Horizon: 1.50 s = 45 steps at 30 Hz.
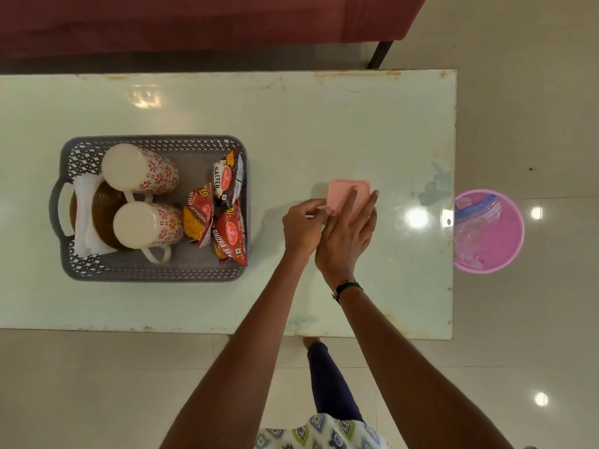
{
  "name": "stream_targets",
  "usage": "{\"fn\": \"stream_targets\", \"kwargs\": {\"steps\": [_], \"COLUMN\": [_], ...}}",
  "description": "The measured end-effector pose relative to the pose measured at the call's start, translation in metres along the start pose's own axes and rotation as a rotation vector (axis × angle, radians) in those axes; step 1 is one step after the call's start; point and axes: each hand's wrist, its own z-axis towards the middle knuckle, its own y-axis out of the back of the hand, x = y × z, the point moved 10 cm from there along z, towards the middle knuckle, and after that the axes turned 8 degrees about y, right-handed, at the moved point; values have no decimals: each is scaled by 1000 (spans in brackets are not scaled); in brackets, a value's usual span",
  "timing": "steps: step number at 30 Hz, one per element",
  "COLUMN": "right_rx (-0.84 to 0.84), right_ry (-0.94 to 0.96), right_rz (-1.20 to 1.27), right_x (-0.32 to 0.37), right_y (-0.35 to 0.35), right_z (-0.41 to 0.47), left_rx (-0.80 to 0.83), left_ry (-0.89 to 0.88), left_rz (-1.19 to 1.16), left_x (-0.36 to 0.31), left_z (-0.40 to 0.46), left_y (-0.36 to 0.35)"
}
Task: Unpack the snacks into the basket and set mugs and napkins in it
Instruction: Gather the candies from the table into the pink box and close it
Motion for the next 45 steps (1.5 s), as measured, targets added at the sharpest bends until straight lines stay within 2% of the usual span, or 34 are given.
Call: {"fn": "stream_targets", "kwargs": {"steps": [6,10,13,15,17,23,29,36,41,43,45], "right_rx": [18,144,116,92,102,192,109,91,82,43,3], "right_ry": [36,70,83,-32,-203,-437,-571,-502,-504,-498,-496], "right_rz": [-129,-107,228,587,827,1102,1085,1036,1049,1031,968], "right_x": [-1,0,-5,-26,-49,-62,-65,-57,-18,-3,6], "right_y": [-3,0,16,23,20,7,11,21,-5,-17,-28], "right_z": [1,8,16,16,10,2,3,2,-15,-23,-29], "left_rx": [-82,-54,12,42,79,150,95,32,-194,-243,-264], "left_ry": [-3,-73,-164,-174,-170,-125,-117,-130,-328,-468,-536], "left_rz": [148,286,454,483,512,557,579,578,700,765,843], "left_x": [-11,-32,-42,-40,-37,-31,-33,-34,-27,-21,-7], "left_z": [2,-4,-8,-4,1,11,15,0,-34,-46,-49], "left_y": [1,-5,-17,-18,-20,-24,-27,-16,25,33,35]}}
